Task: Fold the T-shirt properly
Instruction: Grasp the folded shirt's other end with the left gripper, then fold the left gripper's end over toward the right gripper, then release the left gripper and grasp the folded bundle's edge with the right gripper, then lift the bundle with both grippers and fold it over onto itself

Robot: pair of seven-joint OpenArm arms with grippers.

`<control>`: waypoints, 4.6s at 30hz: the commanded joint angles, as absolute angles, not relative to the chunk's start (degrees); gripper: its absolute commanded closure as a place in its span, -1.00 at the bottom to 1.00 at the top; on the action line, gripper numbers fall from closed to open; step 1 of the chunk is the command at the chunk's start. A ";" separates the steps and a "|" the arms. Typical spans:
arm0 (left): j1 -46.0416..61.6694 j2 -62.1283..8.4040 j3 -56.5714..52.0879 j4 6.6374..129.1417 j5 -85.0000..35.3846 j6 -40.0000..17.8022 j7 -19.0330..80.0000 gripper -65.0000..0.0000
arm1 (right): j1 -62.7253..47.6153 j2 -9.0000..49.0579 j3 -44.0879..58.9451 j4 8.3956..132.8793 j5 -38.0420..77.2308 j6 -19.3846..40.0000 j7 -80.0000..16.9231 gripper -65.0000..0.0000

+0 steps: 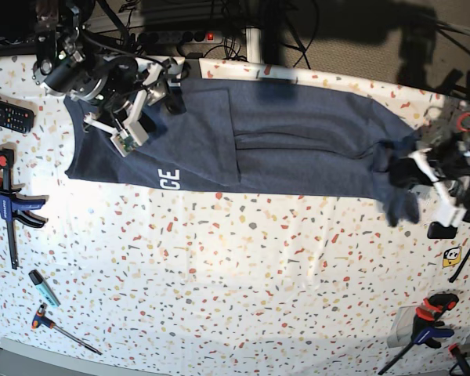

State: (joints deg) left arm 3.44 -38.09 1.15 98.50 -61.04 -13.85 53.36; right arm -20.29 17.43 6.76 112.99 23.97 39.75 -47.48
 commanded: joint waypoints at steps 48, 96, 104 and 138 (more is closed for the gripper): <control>3.20 -19.88 28.58 109.60 -45.30 -3.20 39.27 0.01 | -16.84 17.93 7.11 114.17 24.69 39.86 -47.42 0.01; -1.61 -32.25 22.96 109.58 -29.78 2.17 37.41 0.01 | -5.58 30.11 19.97 72.66 54.70 40.00 -65.67 0.01; -1.58 -32.25 22.96 109.58 -29.80 2.17 37.43 0.01 | -5.56 29.82 15.31 72.66 55.31 40.00 -63.35 0.35; 8.05 -27.86 22.96 88.97 -15.55 -0.40 28.64 0.01 | -6.94 10.63 22.79 108.03 59.11 40.00 -65.19 1.00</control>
State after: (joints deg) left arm 7.51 -27.92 22.46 88.88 -14.55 1.50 25.58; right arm -7.75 10.15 22.65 106.85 57.43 39.72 -66.30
